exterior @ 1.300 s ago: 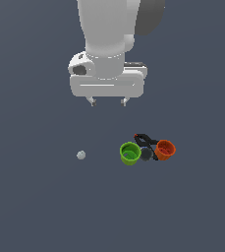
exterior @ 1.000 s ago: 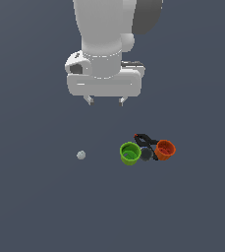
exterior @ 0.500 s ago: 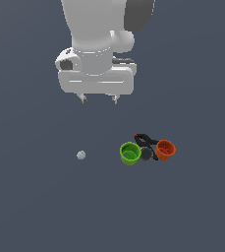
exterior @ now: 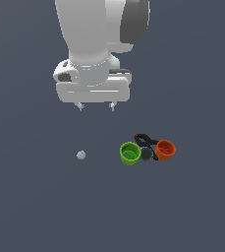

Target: Pick up a designated object from a clutter of objects.

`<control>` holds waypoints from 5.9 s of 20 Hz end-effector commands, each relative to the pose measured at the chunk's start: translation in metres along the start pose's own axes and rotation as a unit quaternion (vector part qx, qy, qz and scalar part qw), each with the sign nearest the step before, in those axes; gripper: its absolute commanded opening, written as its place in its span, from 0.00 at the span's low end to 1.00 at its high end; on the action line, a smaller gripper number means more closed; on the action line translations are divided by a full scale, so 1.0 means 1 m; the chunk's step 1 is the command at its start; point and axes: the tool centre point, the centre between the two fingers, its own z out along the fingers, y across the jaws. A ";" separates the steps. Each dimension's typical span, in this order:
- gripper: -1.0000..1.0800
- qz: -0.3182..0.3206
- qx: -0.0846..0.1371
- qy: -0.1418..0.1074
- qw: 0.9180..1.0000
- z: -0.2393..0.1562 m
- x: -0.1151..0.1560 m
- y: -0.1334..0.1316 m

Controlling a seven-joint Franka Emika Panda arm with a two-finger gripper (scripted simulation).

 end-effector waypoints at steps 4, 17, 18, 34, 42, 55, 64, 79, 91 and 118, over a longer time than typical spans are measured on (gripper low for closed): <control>0.96 -0.040 -0.001 0.001 0.999 0.026 0.010 0.012; 0.96 -0.170 -0.004 0.003 0.985 0.113 0.031 0.052; 0.96 -0.180 -0.004 0.003 0.984 0.120 0.032 0.055; 0.96 -0.319 -0.009 0.002 0.948 0.220 0.032 0.098; 0.96 -0.347 -0.011 0.002 0.938 0.241 0.029 0.106; 0.96 -0.348 -0.010 0.002 0.937 0.268 0.028 0.107; 0.96 -0.349 -0.011 0.002 0.937 0.293 0.029 0.108; 0.00 -0.348 -0.011 0.002 0.937 0.289 0.028 0.105; 0.00 -0.348 -0.011 0.002 0.937 0.241 0.016 0.061; 0.00 -0.349 -0.013 0.001 0.937 -0.004 -0.037 -0.158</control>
